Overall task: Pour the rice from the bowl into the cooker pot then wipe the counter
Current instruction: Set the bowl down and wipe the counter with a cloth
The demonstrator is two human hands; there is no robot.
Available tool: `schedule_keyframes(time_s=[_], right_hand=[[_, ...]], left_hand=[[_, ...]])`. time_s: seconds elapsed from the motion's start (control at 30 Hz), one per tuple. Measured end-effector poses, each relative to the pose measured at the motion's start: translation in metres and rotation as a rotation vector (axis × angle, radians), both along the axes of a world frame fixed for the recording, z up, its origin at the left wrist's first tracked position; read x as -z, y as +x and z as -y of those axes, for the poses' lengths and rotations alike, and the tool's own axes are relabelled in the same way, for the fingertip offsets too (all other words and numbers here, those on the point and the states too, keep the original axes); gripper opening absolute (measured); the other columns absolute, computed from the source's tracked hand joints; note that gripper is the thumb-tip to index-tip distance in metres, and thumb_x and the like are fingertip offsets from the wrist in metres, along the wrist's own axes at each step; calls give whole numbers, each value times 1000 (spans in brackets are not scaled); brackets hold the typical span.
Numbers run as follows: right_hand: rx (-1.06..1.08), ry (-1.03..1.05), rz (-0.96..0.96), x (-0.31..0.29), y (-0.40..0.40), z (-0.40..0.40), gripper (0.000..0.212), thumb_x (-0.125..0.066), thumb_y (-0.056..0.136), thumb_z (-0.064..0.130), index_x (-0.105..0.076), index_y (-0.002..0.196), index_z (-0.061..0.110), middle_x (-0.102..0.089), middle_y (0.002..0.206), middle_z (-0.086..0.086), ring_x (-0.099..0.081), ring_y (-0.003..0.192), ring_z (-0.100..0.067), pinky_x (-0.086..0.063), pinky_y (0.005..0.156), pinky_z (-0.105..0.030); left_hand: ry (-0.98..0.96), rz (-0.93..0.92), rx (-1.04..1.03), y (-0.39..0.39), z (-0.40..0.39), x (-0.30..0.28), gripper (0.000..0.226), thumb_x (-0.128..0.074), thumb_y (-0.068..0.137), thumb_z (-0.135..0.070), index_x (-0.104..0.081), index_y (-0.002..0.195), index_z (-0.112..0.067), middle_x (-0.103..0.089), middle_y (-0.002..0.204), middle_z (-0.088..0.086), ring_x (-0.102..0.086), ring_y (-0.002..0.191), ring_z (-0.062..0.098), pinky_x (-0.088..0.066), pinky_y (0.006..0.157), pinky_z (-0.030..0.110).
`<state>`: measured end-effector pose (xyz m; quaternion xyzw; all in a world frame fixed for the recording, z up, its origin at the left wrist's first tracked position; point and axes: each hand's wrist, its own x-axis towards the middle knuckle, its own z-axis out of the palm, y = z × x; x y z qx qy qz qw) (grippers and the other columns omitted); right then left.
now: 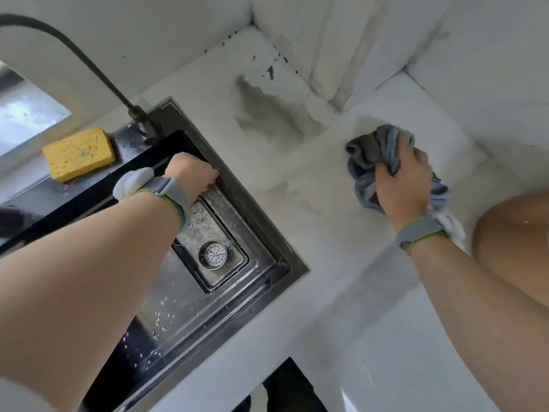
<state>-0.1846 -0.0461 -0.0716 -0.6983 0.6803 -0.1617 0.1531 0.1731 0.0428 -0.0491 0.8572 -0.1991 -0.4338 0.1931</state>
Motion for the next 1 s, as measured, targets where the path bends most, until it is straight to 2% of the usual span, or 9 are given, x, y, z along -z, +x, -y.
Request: schedule_keyframes(time_s=[0.13, 0.27, 0.33, 0.4, 0.5, 0.63, 0.8, 0.9, 1.0], right_hand=[[84, -8, 4, 7, 40, -29, 78, -67, 92, 47, -38, 160, 21, -52, 139, -26, -53, 122, -47, -50, 95, -56], [-139, -15, -51, 9, 125, -95, 72, -67, 84, 35, -51, 152, 18, -61, 120, -24, -60, 102, -46, -48, 79, -52], [-250, 19, 16, 7, 166, -130, 68, -68, 83, 27, -56, 149, 21, -62, 115, -20, -59, 98, -42, -49, 78, -50], [-351, 71, 126, -1, 197, -151, 66, -69, 84, 21, -57, 148, 23, -61, 115, -17, -58, 98, -41, -51, 81, -50], [-404, 158, 256, -9, 207, -149, 65, -67, 87, 18, -53, 151, 22, -62, 125, -15, -59, 109, -40, -51, 92, -53], [-180, 184, 472, -21, 174, -110, 53, -70, 89, 20, -52, 138, 22, -64, 130, -4, -63, 117, -28, -53, 97, -43], [-72, 293, 398, -35, 107, -42, 45, -74, 90, 26, -67, 134, 22, -57, 130, -8, -55, 112, -14, -43, 102, -26], [-92, 350, 302, -46, 79, -7, 38, -73, 89, 32, -74, 125, 20, -62, 124, -13, -63, 115, -27, -50, 101, -37], [-26, 261, 208, -54, 68, 6, 46, -70, 94, 26, -61, 139, 21, -61, 129, -14, -60, 119, -30, -48, 102, -40]], left_hand=[[12, -12, 25, 3, 2, -1, 11, -71, 92, -14, -63, 87, -10, -68, 88, 7, -64, 73, 21, -55, 78, 34], [-16, -37, -52, 9, -12, 0, 14, -64, 94, -11, -70, 105, -4, -71, 96, 13, -63, 73, 25, -47, 60, 27], [-22, 30, -114, 15, -23, -1, 24, -60, 92, -6, -75, 109, -3, -73, 103, 18, -67, 86, 34, -54, 72, 33], [-39, 170, -121, 23, -38, -11, 29, -59, 88, -7, -78, 106, -18, -74, 109, 13, -69, 101, 36, -59, 91, 40], [-66, 274, -51, 31, -55, -27, 36, -53, 83, -11, -74, 103, -32, -71, 113, 5, -66, 103, 32, -58, 95, 42], [-92, 341, 133, 32, -57, -33, 41, -49, 90, -15, -71, 122, -29, -70, 127, 2, -63, 117, 29, -49, 97, 35], [-222, 406, 419, 10, -40, -31, 43, -46, 99, -14, -59, 140, -18, -55, 141, 10, -60, 120, 34, -51, 100, 42], [-208, 447, 491, 6, -27, -27, 49, -46, 100, -15, -51, 149, -18, -43, 154, 10, -57, 125, 37, -53, 98, 45], [-109, 436, 559, 9, -18, -25, 57, -46, 99, -15, -41, 156, -20, -34, 164, 11, -48, 138, 41, -49, 105, 48]])
